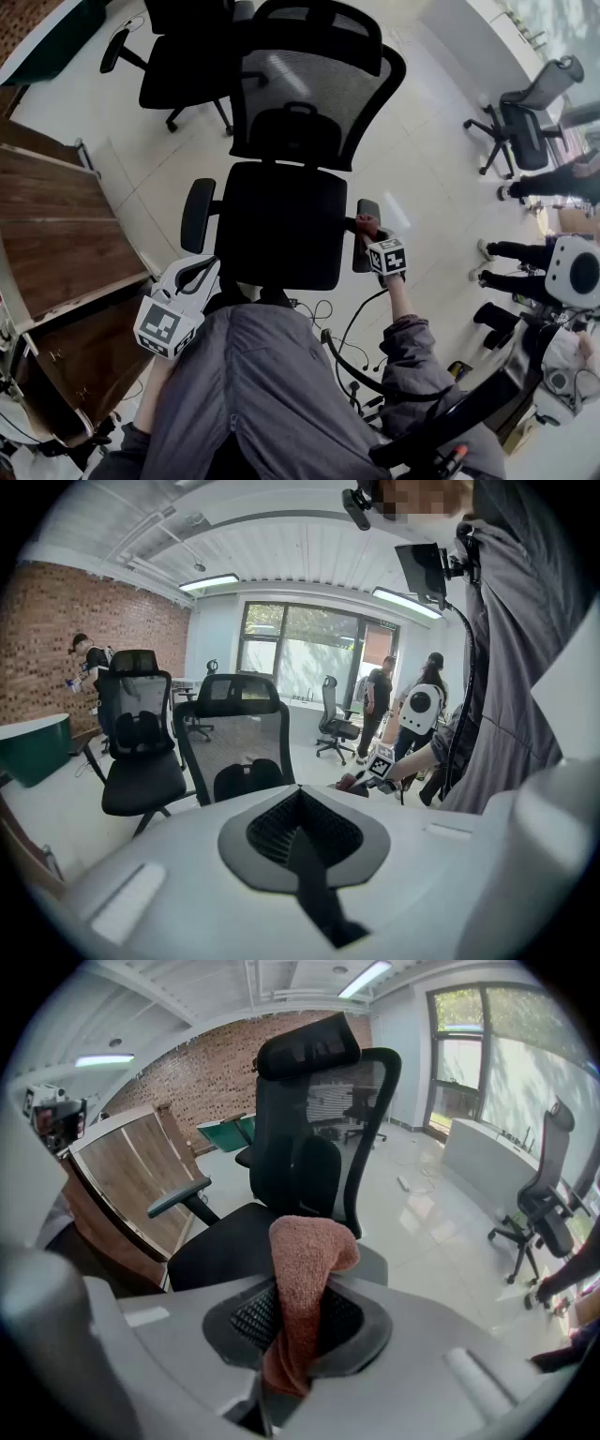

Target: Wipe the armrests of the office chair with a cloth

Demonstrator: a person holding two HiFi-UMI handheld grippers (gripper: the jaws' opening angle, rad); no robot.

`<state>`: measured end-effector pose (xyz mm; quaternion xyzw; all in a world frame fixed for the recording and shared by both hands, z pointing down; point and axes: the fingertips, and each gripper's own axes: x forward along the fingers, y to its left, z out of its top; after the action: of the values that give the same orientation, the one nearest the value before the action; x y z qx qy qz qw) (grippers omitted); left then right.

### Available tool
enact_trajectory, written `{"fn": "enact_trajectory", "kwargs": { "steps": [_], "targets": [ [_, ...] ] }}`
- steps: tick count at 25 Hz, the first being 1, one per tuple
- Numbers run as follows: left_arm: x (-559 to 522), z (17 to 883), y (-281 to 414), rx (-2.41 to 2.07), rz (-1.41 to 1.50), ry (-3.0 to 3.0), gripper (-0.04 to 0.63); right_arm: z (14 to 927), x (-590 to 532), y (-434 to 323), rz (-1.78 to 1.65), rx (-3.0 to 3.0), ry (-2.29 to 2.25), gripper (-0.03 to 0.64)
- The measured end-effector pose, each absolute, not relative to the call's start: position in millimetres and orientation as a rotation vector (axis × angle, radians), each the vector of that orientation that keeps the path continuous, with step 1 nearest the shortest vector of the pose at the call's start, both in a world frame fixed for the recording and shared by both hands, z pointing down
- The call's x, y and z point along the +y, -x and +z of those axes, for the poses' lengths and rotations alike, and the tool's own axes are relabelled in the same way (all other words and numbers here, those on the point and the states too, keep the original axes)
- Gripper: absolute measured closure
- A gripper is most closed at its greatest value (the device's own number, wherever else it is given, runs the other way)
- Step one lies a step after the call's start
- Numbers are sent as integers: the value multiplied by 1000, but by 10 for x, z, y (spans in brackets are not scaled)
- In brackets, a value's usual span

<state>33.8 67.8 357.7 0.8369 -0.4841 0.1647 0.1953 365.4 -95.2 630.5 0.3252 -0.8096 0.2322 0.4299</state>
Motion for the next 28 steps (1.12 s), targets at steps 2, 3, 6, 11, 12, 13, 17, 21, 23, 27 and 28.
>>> {"fn": "enact_trajectory", "kwargs": {
  "steps": [2, 3, 6, 11, 12, 13, 17, 21, 23, 27, 28],
  "targets": [
    [778, 3566, -456, -1355, 471, -2326, 579, 6309, -619, -3657, 603, -2029, -756, 557],
    [817, 3560, -513, -1352, 473, -2321, 578, 6301, -470, -3676, 614, -2032, -734, 557],
    [871, 3580, -632, -1334, 476, -2330, 578, 6255, -180, -3767, 631, -2034, -704, 557],
    [842, 3577, -708, -1313, 498, -2340, 578, 6282, -230, -3829, 622, -2031, -710, 557],
    [844, 3592, -716, -1309, 504, -2338, 578, 6287, -310, -3834, 615, -2031, -714, 557],
    [853, 3611, -718, -1304, 510, -2337, 578, 6295, -400, -3834, 606, -2031, -718, 557],
    [890, 3638, -684, -1301, 529, -2323, 578, 6361, -871, -3798, 576, -2020, -739, 557],
    [928, 3649, -616, -1323, 550, -2291, 579, 6425, -1356, -3751, 560, -2000, -765, 557],
    [942, 3659, -578, -1341, 559, -2272, 578, 6494, -1536, -3745, 555, -1989, -767, 557],
    [895, 3692, -512, -1364, 573, -2238, 579, 6586, -1704, -3709, 563, -1979, -767, 557],
    [871, 3694, -506, -1363, 574, -2235, 578, 6595, -1691, -3709, 562, -1972, -767, 557]
  ]
}}
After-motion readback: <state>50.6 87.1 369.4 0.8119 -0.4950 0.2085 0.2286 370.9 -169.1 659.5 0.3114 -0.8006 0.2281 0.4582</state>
